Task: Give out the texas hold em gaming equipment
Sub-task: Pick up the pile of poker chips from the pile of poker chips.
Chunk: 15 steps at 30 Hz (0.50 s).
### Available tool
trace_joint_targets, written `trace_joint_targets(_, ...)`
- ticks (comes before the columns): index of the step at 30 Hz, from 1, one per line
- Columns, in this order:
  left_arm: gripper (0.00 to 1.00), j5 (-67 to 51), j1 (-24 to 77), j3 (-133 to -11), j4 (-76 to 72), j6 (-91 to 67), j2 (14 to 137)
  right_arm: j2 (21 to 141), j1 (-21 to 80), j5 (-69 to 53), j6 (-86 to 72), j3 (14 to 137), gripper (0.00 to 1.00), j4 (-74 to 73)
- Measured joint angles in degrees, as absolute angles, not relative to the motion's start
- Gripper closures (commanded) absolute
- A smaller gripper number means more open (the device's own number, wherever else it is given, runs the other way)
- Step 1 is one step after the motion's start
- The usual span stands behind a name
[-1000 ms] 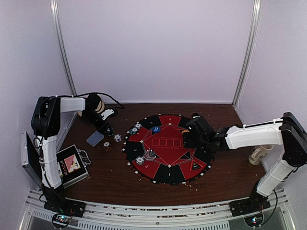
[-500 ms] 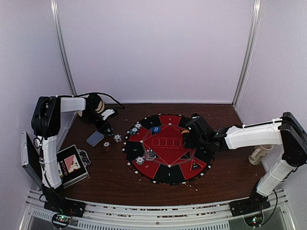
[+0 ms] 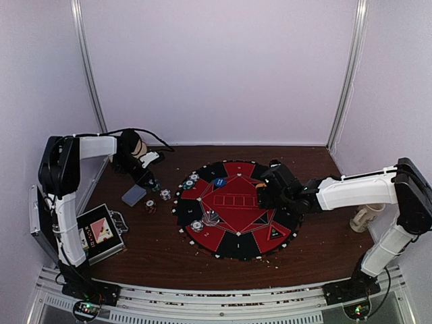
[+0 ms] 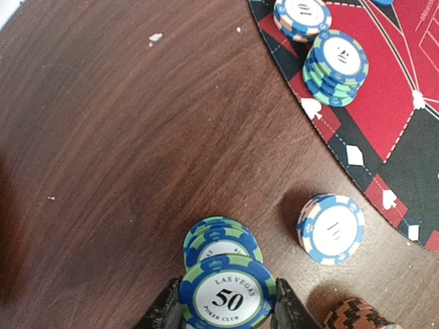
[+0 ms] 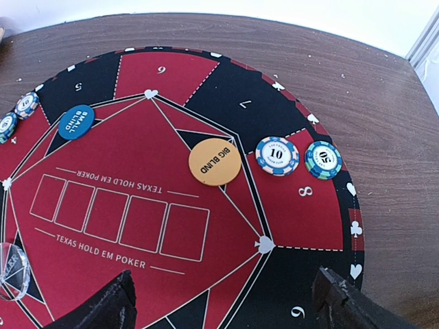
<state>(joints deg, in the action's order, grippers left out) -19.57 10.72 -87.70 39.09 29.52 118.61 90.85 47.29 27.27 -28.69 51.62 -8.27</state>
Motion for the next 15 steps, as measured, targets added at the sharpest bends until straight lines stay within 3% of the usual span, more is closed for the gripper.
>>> trace_joint_targets(15, 0.77, -19.03, 13.72, -84.51, 39.07, 29.71, 111.77, 90.67, 47.27, 27.33, -28.67, 51.57, 0.07, -7.86)
